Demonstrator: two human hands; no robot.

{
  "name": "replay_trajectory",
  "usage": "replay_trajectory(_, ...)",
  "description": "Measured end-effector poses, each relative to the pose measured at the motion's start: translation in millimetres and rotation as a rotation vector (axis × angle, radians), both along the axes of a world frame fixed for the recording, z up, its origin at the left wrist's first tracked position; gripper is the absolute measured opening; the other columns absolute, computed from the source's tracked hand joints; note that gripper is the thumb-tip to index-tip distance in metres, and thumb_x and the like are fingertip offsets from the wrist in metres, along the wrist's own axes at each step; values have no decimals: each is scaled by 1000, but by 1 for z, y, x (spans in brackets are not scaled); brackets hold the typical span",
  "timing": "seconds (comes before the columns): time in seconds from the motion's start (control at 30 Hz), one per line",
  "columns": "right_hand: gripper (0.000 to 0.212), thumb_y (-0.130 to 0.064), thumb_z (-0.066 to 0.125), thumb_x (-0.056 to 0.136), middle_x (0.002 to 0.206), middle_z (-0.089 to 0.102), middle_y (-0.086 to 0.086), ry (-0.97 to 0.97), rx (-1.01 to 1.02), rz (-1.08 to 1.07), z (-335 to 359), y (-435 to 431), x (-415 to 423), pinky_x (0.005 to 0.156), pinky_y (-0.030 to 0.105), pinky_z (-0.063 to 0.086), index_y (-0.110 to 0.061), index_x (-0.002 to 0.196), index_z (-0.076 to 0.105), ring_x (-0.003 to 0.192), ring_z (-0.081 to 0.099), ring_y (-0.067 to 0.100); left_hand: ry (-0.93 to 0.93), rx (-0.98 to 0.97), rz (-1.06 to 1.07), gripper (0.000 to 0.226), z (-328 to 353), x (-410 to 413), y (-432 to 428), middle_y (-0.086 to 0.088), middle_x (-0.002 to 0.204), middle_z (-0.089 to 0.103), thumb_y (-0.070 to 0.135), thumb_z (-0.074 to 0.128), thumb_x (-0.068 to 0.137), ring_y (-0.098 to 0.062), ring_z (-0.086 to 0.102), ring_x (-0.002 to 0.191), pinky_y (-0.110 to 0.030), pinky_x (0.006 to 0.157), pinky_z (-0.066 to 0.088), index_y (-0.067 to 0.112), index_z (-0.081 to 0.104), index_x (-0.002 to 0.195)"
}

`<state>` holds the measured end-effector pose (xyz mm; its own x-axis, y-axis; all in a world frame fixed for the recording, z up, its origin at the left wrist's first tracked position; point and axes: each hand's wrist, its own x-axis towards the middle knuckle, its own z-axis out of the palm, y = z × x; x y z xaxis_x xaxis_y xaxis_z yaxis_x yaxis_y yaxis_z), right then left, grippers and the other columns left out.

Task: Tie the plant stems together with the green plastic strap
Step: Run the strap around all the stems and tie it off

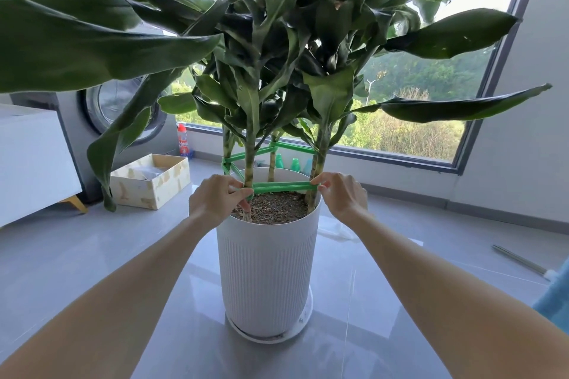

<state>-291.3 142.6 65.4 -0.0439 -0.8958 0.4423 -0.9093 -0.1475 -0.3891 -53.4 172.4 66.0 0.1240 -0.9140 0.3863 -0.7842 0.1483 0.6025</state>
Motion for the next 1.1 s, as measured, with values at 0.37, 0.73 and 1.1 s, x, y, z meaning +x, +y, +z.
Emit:
replay_trajectory(0.37,12,-26,61,92,100,70,1,5,3,18,1,-7,3,72,31,47,-31,99,69,92,63,25,76,-1,-24,15,-4,8,-8,14,64,70,37,66,86,-3,44,45,-24,55,40,28,72,75)
replay_trajectory(0.73,12,-32,62,90,97,70,-1,-82,77,103,-2,-10,8,73,33,48,-29,98,71,80,66,25,128,33,-112,14,-6,11,-7,9,64,72,34,66,86,4,45,35,-23,56,41,21,67,92)
replay_trajectory(1.1,14,-31,61,91,89,71,-3,0,74,236,5,-8,23,67,31,52,-27,101,71,66,62,16,143,30,-123,12,-7,14,-10,10,62,71,34,67,85,4,48,36,-26,59,48,23,67,89)
